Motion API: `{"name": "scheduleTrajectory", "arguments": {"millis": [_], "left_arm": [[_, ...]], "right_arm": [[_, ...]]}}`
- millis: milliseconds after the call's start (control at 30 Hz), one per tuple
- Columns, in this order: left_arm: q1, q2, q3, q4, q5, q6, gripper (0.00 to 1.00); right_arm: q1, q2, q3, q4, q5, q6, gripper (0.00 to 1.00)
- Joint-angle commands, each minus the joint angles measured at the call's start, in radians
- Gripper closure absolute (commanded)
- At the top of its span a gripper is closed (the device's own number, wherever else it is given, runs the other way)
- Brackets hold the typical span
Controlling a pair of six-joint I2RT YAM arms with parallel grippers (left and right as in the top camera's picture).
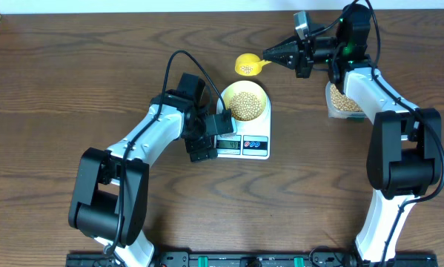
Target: Scoop item into bowl and weigh 50g on scale
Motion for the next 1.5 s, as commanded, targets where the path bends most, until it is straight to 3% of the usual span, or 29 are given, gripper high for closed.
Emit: {"name": "scheduleTrajectory", "arguments": {"millis": [0,1467], "left_arm": [[0.005,-0.020,-0.008,-0.003,-0.005,0.017,0.02],[0.005,-0.020,-0.008,-0.003,-0.005,0.017,0.02]], "right_arm": [[0.011,0.014,-0.003,0.005,-0.002,-0.018,0.99],[0.014,0.014,-0.003,0.028,-0.006,-0.010,0.99]]}}
